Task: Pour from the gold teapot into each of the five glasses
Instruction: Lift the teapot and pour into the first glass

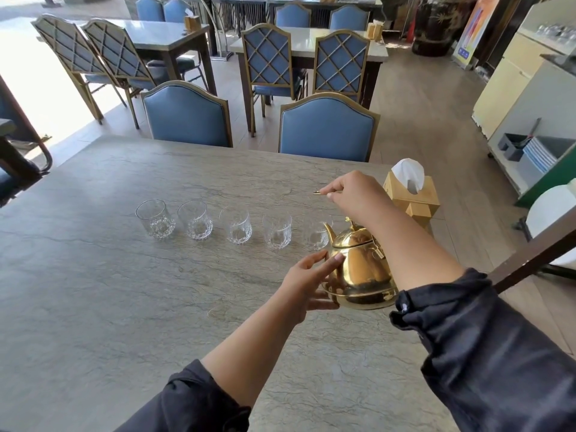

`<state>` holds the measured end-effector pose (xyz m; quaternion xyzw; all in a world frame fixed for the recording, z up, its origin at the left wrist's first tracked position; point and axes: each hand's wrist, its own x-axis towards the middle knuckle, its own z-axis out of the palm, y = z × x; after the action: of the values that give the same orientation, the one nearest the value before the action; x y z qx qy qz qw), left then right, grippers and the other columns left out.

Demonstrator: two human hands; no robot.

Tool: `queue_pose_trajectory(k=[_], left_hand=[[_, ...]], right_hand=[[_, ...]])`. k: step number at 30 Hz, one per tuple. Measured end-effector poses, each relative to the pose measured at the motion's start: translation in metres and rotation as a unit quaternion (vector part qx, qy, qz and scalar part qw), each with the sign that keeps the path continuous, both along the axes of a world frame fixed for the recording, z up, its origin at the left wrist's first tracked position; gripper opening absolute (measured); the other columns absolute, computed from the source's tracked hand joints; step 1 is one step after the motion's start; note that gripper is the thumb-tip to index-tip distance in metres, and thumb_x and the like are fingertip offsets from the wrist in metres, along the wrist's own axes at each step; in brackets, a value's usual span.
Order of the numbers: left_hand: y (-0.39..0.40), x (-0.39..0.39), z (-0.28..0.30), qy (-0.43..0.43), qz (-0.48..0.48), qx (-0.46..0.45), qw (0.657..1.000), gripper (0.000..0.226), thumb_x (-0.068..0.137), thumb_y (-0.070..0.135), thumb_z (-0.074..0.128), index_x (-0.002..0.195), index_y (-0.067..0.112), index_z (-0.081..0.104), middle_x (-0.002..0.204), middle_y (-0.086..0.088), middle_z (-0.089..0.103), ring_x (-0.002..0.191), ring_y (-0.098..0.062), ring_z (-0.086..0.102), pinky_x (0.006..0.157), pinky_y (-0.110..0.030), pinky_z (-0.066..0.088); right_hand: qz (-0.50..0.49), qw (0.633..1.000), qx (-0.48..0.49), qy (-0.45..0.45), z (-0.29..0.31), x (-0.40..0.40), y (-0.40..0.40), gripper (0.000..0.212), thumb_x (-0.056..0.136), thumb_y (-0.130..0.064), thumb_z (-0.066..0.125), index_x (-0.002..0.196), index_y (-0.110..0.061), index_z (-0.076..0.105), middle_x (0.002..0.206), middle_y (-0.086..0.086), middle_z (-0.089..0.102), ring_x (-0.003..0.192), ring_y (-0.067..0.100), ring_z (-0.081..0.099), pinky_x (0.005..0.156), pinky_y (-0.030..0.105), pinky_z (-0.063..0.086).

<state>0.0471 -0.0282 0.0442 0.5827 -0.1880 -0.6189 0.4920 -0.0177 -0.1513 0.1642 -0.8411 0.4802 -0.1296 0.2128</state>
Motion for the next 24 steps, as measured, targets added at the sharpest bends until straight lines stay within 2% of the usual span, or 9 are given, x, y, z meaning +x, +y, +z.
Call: queue_pose_trajectory(k=[4,11,20,24], left_hand=[[0.000,-0.001,0.000,0.000,-0.002,-0.002,1.000,0.070,0.081,0.044,0.078,0.144,0.023,0.053,0.109,-0.014,0.069,0.089,-0.034,0.075,0.080,-0.048,0.063],[0.002,-0.003,0.004,-0.001,-0.003,-0.001,1.000,0.070,0.083,0.042,0.076,0.145,0.022,0.051,0.106,-0.012,0.068,0.087,-0.032,0.074,0.081,-0.047,0.063],[0.005,-0.009,0.004,-0.006,0.006,0.001,1.000,0.072,0.081,0.044,0.078,0.145,0.023,0.051,0.112,-0.015,0.068,0.087,-0.033,0.074,0.079,-0.046,0.064],[0.008,-0.014,0.002,-0.006,0.007,0.001,1.000,0.075,0.079,0.045,0.079,0.146,0.024,0.051,0.114,-0.016,0.068,0.086,-0.032,0.075,0.077,-0.045,0.064]], right_hand=[[0.006,1.000,0.000,-0.003,0.001,-0.001,-0.001,0.024,0.097,-0.019,0.056,0.115,-0.022,0.073,0.126,0.003,0.067,0.105,0.022,0.063,0.082,0.030,0.049],[0.011,1.000,0.004,-0.001,0.002,-0.002,-0.001,0.024,0.097,-0.019,0.056,0.115,-0.022,0.072,0.124,0.003,0.067,0.101,0.021,0.062,0.080,0.030,0.050],[0.017,1.000,0.002,-0.001,0.002,-0.005,0.001,0.024,0.097,-0.018,0.057,0.114,-0.021,0.073,0.124,0.004,0.067,0.103,0.022,0.062,0.081,0.031,0.050],[0.022,1.000,0.003,-0.002,0.000,-0.009,0.002,0.023,0.097,-0.018,0.057,0.114,-0.022,0.073,0.122,0.003,0.068,0.097,0.020,0.063,0.078,0.028,0.050]])
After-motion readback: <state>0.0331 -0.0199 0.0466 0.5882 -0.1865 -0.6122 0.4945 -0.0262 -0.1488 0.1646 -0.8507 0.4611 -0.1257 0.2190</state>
